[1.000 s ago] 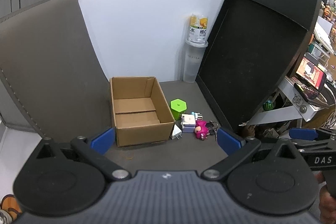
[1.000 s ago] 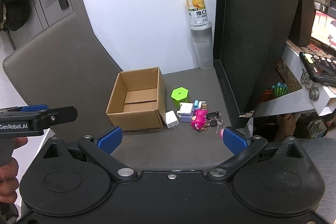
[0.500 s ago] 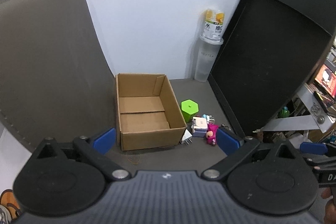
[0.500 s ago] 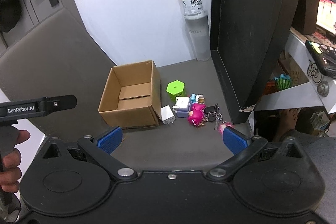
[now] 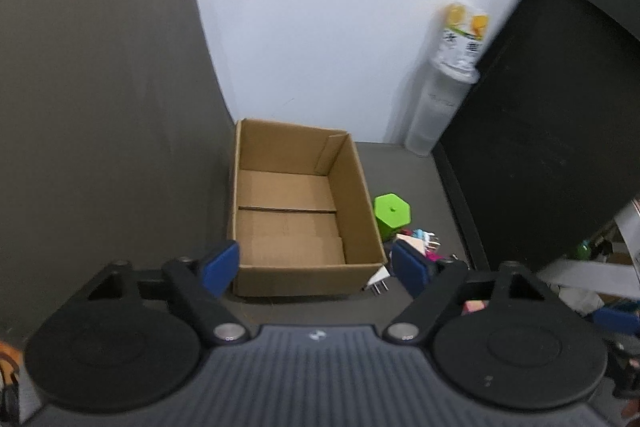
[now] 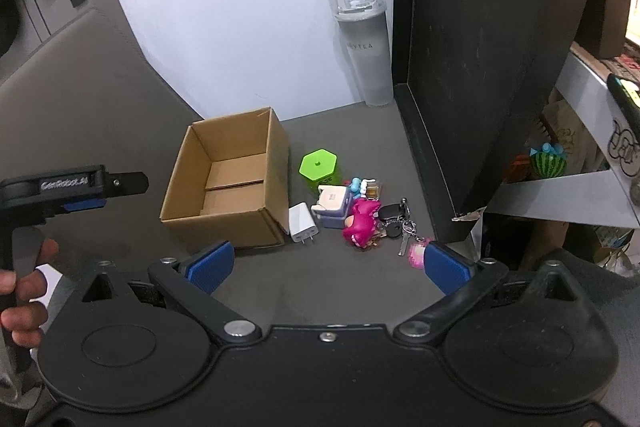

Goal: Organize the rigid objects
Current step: 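Move the right tool toward the pink dinosaur while the left tool holds the box edge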

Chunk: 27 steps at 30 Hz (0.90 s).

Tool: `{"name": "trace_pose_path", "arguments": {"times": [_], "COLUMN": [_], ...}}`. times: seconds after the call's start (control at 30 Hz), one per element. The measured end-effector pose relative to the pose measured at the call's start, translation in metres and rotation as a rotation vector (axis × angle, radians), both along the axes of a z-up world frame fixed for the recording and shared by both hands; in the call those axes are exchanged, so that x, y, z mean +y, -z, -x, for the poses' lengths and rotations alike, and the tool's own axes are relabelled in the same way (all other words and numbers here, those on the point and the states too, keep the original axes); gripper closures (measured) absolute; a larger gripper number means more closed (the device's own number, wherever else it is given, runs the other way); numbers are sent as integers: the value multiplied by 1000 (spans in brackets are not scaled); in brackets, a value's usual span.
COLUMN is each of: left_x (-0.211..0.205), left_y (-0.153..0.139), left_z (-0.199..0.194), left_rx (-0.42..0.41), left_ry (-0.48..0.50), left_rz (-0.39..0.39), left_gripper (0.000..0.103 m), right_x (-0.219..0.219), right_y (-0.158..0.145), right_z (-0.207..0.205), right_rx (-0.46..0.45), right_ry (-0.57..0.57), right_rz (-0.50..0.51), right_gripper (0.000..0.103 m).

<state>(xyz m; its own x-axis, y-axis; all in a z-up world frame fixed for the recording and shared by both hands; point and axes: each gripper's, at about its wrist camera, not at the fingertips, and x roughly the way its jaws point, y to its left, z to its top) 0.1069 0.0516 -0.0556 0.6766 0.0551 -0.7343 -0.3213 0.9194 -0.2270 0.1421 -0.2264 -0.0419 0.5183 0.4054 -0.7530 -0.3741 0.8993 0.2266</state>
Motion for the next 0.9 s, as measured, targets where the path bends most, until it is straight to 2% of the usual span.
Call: {"name": "trace_pose_path", "arguments": {"times": [0.2,0.27,0.5,0.73,0.9], "left_x": [12,17,37,49,60], "left_y": [16,21,48,78,91], "left_z": [-24,-31,-53,-74,-86], "left_rx": [43,56,118,184,226], "left_ry": [-53,-69,-126,-178,-198], "left_rz": [1,7,58,51,50], "left_gripper": [28,31,47,65,73], "right_x": [2,3,2,7,14], "right_y": [9,12,24,41,56], "right_z": [-15,-22,-44,-66,-84], "right_rx": [23,32,86,125,152], "right_ry": [0,4,21,26,30], "right_rz": [3,11,-17,-11,24], "right_gripper": [6,10,14,15,19]}}
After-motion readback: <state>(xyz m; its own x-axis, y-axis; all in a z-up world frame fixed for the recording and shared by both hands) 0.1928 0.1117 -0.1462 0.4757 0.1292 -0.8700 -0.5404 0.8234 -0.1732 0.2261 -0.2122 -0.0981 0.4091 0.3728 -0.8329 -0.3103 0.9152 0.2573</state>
